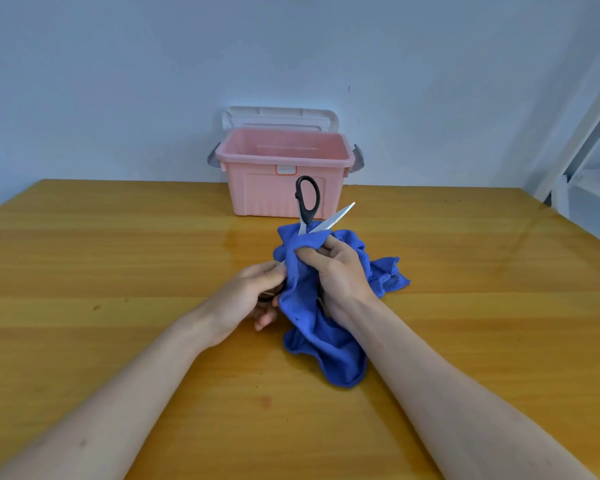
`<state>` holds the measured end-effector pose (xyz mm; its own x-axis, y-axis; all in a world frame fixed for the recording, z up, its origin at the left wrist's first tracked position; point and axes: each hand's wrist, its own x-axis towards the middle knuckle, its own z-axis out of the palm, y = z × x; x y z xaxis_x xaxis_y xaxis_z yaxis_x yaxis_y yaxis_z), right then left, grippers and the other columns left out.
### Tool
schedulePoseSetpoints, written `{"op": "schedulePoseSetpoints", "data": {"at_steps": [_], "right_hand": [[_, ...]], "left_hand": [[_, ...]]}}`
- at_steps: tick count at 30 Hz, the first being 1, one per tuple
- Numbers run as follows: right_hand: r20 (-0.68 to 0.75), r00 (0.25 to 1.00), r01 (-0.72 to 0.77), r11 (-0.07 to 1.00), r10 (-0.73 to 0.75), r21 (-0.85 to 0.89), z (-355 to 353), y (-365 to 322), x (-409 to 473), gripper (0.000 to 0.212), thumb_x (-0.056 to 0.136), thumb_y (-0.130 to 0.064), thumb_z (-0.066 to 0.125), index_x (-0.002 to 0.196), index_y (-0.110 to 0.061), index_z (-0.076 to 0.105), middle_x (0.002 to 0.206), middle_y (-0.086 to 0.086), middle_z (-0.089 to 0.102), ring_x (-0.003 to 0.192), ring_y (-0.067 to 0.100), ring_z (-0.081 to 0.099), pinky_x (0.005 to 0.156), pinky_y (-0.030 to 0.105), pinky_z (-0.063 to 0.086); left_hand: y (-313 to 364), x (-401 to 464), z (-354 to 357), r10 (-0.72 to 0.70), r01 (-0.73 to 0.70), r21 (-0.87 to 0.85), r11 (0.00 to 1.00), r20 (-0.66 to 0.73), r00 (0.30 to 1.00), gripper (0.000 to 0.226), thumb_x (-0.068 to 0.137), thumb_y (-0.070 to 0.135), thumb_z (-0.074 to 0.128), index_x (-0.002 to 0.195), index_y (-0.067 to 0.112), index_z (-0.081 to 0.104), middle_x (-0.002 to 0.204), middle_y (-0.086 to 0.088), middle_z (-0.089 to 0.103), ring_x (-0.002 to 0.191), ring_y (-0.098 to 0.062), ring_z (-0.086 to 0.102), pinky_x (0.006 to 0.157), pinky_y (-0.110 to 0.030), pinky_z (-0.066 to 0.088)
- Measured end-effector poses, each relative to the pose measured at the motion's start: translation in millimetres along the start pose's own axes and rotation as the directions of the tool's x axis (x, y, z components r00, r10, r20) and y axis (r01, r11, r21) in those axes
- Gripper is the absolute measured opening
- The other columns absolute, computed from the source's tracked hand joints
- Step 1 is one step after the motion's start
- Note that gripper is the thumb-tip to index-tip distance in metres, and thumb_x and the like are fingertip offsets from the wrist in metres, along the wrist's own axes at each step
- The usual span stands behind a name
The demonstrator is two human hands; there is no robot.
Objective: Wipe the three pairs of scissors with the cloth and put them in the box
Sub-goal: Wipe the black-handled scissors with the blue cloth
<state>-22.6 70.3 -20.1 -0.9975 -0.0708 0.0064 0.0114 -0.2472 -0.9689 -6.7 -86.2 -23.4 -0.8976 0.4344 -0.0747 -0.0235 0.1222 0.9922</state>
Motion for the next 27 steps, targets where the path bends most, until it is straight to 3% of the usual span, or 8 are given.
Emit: {"op": "schedulePoseSetpoints", "data": {"at_steps": [3, 5, 7, 10, 16, 18, 22, 27], "right_hand": [[-0.070, 0.997, -0.025, 1.000, 0.025, -0.001, 1, -4, -2, 0.024, 0.100, -0.014, 0.053, 0.083, -0.008, 0.069, 0.067, 0.008, 0.071, 0.065, 0.021, 0.070, 0.061, 0.031, 0.058], [-0.096, 0.995, -0.032, 0.999, 0.031, -0.003, 2, -4, -2, 0.033, 0.099, -0.021, 0.054, 0.072, -0.010, 0.068, 0.056, 0.005, 0.065, 0.053, 0.019, 0.063, 0.051, 0.026, 0.051], [-0.071, 0.997, -0.023, 1.000, 0.022, -0.016, 4, -4, -2, 0.033, 0.099, -0.022, 0.056, 0.072, -0.011, 0.072, 0.064, 0.009, 0.069, 0.059, 0.024, 0.065, 0.056, 0.032, 0.055], [0.023, 1.000, 0.017, 1.000, -0.017, -0.002, 4, -1, -1, 0.015, 0.097, -0.010, 0.058, 0.101, -0.006, 0.071, 0.100, 0.025, 0.072, 0.091, 0.033, 0.070, 0.087, 0.051, 0.056], [0.085, 0.994, 0.077, 0.997, -0.075, -0.022, 0, 1, 1, 0.024, 0.091, 0.005, 0.060, 0.115, 0.002, 0.063, 0.110, 0.021, 0.071, 0.104, 0.033, 0.068, 0.095, 0.042, 0.054], [0.044, 0.996, 0.072, 0.997, -0.071, -0.029, 1, -2, -1, 0.021, 0.095, 0.000, 0.058, 0.115, 0.001, 0.064, 0.105, 0.017, 0.073, 0.099, 0.030, 0.070, 0.091, 0.038, 0.056], [-0.045, 0.998, 0.034, 0.999, -0.034, -0.010, 4, -9, -6, 0.022, 0.101, -0.015, 0.050, 0.089, -0.005, 0.066, 0.066, 0.005, 0.069, 0.059, 0.018, 0.064, 0.058, 0.028, 0.054], [-0.164, 0.985, 0.070, 0.984, -0.042, 0.162, 4, -8, 2, 0.035, 0.103, -0.009, 0.042, 0.069, -0.013, 0.051, 0.059, -0.003, 0.057, 0.058, 0.010, 0.056, 0.057, 0.023, 0.049]], "left_hand": [[2, 1, 2, -0.038, 0.039, -0.076, 0.996, 0.025, 0.999, 0.060, 0.098, 0.059, 0.033, 0.097, 0.004, 0.057, 0.062, 0.001, 0.044, 0.047, -0.015, 0.034, 0.045, -0.024, 0.029], [2, 1, 5, -0.066, 0.069, -0.101, 0.992, 0.037, 0.997, 0.057, 0.100, 0.056, 0.023, 0.088, 0.017, 0.062, 0.062, 0.001, 0.043, 0.047, -0.015, 0.031, 0.045, -0.025, 0.027], [3, 0, 8, -0.084, 0.086, -0.103, 0.991, 0.028, 0.996, 0.050, 0.103, 0.049, 0.022, 0.088, 0.017, 0.057, 0.061, 0.001, 0.043, 0.046, -0.015, 0.031, 0.045, -0.025, 0.025], [2, 0, 8, -0.114, 0.110, -0.118, 0.987, -0.027, 0.993, 0.040, 0.103, 0.044, 0.028, 0.083, 0.016, 0.050, 0.059, 0.001, 0.041, 0.043, -0.013, 0.030, 0.043, -0.024, 0.024], [4, 0, -1, -0.182, 0.179, -0.299, 0.937, 0.018, 0.983, 0.027, 0.097, 0.041, 0.041, 0.088, 0.019, 0.054, 0.062, 0.002, 0.041, 0.048, -0.012, 0.031, 0.047, -0.024, 0.026], [6, -1, -2, -0.214, 0.236, -0.386, 0.892, 0.100, 0.972, 0.022, 0.090, 0.041, 0.048, 0.087, 0.020, 0.055, 0.064, 0.003, 0.040, 0.052, -0.012, 0.031, 0.051, -0.025, 0.028], [5, -1, -3, -0.212, 0.273, -0.415, 0.868, 0.187, 0.959, 0.026, 0.090, 0.041, 0.049, 0.092, 0.016, 0.056, 0.070, 0.002, 0.040, 0.057, -0.012, 0.031, 0.052, -0.025, 0.028], [3, -1, -18, -0.103, 0.170, -0.526, 0.833, 0.155, 0.983, 0.029, 0.081, 0.034, 0.069, 0.096, 0.011, 0.058, 0.072, 0.001, 0.040, 0.054, -0.011, 0.036, 0.048, -0.024, 0.033]]}}
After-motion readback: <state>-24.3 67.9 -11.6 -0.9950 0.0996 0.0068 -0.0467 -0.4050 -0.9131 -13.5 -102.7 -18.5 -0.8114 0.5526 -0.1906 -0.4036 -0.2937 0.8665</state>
